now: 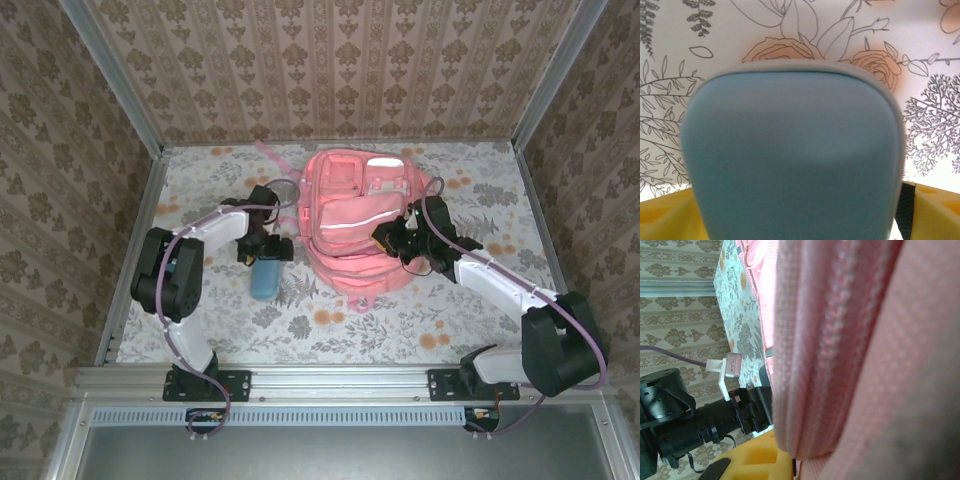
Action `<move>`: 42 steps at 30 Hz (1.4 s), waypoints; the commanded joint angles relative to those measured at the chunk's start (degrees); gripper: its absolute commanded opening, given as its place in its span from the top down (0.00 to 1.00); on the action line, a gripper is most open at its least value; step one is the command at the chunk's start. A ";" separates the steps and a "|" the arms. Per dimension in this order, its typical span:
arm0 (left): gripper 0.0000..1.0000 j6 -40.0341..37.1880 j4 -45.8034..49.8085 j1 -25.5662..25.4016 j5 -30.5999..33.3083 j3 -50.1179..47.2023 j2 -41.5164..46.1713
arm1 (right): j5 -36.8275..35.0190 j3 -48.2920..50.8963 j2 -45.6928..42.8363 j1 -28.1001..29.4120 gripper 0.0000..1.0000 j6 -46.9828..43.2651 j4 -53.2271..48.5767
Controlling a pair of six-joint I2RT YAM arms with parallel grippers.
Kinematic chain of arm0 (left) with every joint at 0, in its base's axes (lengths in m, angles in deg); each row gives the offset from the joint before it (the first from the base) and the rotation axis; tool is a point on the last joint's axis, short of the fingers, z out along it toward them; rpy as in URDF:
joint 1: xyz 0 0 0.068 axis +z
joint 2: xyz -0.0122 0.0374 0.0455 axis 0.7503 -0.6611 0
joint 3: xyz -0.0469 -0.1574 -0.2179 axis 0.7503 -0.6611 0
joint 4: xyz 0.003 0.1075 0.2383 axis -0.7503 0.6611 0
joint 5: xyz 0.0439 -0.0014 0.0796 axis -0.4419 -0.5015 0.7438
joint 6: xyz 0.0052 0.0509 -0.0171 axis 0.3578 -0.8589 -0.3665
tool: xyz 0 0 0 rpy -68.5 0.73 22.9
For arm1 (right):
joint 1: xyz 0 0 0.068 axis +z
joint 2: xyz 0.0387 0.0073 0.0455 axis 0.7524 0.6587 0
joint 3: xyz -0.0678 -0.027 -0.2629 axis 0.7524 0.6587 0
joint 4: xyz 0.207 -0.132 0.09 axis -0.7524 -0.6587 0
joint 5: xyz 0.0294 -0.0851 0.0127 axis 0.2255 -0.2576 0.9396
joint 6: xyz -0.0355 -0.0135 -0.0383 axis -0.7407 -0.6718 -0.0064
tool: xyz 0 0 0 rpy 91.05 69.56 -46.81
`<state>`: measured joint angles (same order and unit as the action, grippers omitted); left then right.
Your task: Pack the student bag
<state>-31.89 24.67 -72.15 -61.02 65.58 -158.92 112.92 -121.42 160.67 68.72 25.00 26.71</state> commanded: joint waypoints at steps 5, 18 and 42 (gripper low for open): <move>0.36 3.31 -1.38 0.77 2.14 0.19 4.53 | -0.96 0.90 -1.14 0.25 0.90 -2.55 -2.27; 0.42 17.39 -12.98 0.69 -7.96 -2.16 23.32 | -18.02 0.76 -15.02 0.69 0.16 -12.62 -23.37; 0.43 39.68 -33.83 -12.06 -25.19 5.36 9.92 | -13.55 -11.33 -4.99 18.40 0.26 -25.83 -13.68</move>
<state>5.46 -6.03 -83.60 -83.29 68.94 -148.56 100.19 -130.44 154.76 87.04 0.00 11.76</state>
